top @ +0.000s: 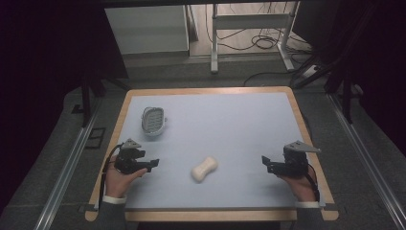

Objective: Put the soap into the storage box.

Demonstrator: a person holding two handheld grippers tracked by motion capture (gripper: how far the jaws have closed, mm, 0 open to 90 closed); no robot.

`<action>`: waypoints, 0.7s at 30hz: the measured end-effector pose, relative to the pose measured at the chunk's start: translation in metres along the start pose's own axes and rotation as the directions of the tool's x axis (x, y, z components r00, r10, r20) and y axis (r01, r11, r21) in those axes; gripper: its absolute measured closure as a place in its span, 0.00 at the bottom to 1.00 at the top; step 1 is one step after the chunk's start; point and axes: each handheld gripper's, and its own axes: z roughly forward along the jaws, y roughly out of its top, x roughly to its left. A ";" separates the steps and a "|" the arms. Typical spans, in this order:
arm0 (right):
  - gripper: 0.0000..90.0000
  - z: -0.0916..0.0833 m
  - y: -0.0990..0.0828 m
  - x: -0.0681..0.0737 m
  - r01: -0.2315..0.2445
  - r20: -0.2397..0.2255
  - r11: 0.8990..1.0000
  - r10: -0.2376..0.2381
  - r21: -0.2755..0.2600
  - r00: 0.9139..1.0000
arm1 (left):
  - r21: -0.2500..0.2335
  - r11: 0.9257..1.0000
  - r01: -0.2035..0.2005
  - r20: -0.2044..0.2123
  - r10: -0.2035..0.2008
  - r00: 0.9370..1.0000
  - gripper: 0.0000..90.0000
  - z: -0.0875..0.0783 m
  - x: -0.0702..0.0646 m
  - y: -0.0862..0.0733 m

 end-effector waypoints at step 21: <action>0.08 -0.004 -0.003 -0.005 0.018 0.014 1.000 -0.018 0.017 1.000 | -0.022 0.999 -0.023 0.010 0.023 1.000 0.29 -0.008 -0.007 0.004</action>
